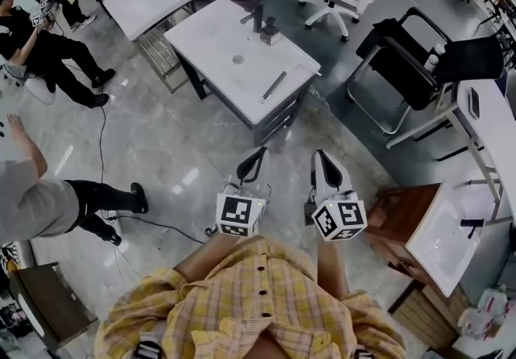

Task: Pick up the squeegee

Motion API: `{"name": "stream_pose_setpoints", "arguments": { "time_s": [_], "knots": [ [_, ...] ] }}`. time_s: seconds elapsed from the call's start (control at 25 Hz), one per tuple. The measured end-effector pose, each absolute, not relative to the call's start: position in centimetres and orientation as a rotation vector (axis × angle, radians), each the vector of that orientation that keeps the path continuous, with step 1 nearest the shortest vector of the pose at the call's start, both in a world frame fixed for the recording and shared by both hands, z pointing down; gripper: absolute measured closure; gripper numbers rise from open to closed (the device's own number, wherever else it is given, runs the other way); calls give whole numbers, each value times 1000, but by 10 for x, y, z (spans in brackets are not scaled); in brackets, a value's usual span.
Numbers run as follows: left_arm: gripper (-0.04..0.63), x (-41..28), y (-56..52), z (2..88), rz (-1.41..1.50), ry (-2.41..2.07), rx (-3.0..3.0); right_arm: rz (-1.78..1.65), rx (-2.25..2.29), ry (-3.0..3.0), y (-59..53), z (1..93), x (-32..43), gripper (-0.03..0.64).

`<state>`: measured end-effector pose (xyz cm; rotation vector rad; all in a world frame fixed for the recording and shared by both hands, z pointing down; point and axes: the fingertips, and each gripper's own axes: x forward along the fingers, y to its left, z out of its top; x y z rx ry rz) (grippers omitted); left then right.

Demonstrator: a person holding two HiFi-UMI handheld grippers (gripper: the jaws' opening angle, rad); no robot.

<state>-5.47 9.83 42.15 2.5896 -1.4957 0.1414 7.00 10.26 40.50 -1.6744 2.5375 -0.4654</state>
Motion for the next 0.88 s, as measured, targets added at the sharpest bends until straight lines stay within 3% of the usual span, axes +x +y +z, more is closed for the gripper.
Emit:
{"name": "stream_pose_setpoints", "arguments": {
  "time_s": [0.36,0.88],
  "knots": [
    [595,-75,-16,419,178,-1440,2591,-465,-1709,2539,-9,393,43,615],
    [595,-69,-100,457,316,-1370,2558,-566,-1769,2511,-81,427,44,615]
  ]
}}
